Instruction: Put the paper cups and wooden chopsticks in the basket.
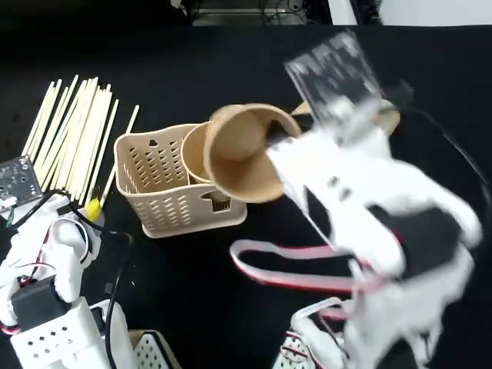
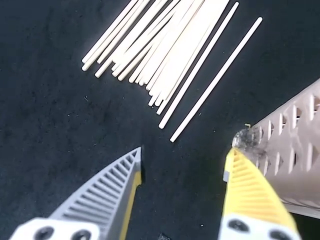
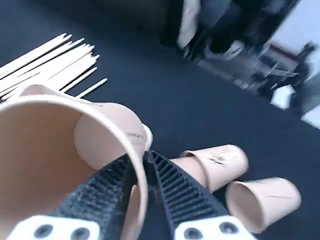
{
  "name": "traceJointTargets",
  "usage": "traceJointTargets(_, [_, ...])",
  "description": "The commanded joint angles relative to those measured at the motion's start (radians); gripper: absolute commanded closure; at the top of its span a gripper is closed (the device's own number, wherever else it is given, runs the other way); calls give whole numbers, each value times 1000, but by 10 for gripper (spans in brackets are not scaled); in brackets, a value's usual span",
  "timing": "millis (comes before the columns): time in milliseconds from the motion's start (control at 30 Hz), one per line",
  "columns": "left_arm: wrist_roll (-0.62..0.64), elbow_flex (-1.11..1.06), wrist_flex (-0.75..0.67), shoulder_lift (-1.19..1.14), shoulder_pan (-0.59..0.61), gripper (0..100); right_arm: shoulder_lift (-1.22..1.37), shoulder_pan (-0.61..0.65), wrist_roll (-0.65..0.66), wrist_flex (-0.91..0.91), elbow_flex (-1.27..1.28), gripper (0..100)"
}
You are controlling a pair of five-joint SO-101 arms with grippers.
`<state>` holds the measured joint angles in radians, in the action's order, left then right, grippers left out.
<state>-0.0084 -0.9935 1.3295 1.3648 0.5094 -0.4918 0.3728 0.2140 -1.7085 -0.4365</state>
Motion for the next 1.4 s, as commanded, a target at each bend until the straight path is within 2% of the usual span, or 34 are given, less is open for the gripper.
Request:
traceJointTargets(0, [0,4,-20,6,10,736,199,69,-58,-55,-171,987])
traceJointTargets(133, [0,4,-20,6,10,736,274,72,-80,-57,-180,987])
traceJointTargets(567, [0,4,-20,6,10,736,282,68,-68,-55,-33,980])
traceJointTargets(633, [0,4,-20,6,10,736,280,68,-48,-55,-22,929])
traceJointTargets(800, [0,4,-20,6,10,736,280,72,60,-55,-31,655])
traceJointTargets(867, [0,4,-20,6,10,736,280,72,63,-54,-33,580])
traceJointTargets(1000, [0,4,-20,6,10,736,255,63,68,-52,-111,554])
traceJointTargets(1133, [0,4,-20,6,10,736,183,-11,153,-52,-177,554])
traceJointTargets(1200, [0,4,-20,6,10,736,156,-91,222,-54,-142,554])
traceJointTargets(1367, [0,4,-20,6,10,736,91,-262,367,35,193,554])
